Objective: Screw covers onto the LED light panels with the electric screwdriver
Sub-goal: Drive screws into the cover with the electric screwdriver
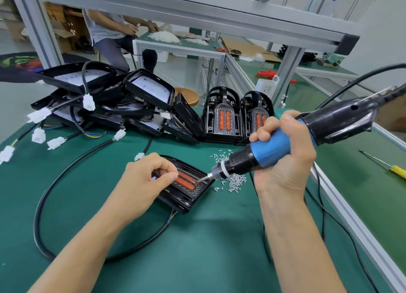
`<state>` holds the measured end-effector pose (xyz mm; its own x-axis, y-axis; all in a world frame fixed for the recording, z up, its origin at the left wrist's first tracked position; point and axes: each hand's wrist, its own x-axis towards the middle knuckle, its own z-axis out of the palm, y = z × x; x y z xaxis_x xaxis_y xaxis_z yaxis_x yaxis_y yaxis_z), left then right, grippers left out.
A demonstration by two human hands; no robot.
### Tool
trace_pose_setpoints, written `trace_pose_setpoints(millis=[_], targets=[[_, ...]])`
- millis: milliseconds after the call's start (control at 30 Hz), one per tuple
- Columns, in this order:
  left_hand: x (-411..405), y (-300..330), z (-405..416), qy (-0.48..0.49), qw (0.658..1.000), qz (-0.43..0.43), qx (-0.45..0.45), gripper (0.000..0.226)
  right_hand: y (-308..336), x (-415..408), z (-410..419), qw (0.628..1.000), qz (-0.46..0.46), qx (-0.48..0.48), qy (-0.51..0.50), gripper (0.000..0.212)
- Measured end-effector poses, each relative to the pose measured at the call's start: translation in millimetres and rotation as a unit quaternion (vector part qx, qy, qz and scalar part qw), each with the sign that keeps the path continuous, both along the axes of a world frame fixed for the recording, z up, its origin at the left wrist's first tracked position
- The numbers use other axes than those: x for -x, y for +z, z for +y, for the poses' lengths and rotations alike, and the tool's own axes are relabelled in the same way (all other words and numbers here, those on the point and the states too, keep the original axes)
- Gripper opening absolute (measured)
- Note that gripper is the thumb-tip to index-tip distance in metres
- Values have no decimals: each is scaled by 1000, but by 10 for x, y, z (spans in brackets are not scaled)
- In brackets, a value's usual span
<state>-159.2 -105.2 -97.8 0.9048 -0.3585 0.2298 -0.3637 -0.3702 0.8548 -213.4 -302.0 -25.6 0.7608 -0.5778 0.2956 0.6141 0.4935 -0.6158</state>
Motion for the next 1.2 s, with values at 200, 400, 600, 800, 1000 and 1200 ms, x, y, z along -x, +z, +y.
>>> trace_pose_setpoints(millis=[200, 400, 600, 800, 1000, 1200], targets=[[63, -41, 139, -9, 996, -50, -67, 25, -92, -68, 206, 997, 43, 49, 42, 17], [85, -125, 104, -12, 993, -91, -75, 18, -157, -107, 335, 993, 62, 92, 43, 18], [88, -231, 73, 5, 990, -114, -79, 23, -150, -132, 342, 993, 57, 105, 21, 24], [109, -229, 36, 10, 978, -170, -117, 17, -137, -150, 350, 987, 61, 149, 7, 29], [-45, -37, 41, -54, 942, -176, -280, 21, -141, -167, 376, 985, 79, 152, 4, 26], [-107, 51, -134, -70, 923, -196, -323, 17, -43, -130, 164, 995, 77, 62, -23, 16]])
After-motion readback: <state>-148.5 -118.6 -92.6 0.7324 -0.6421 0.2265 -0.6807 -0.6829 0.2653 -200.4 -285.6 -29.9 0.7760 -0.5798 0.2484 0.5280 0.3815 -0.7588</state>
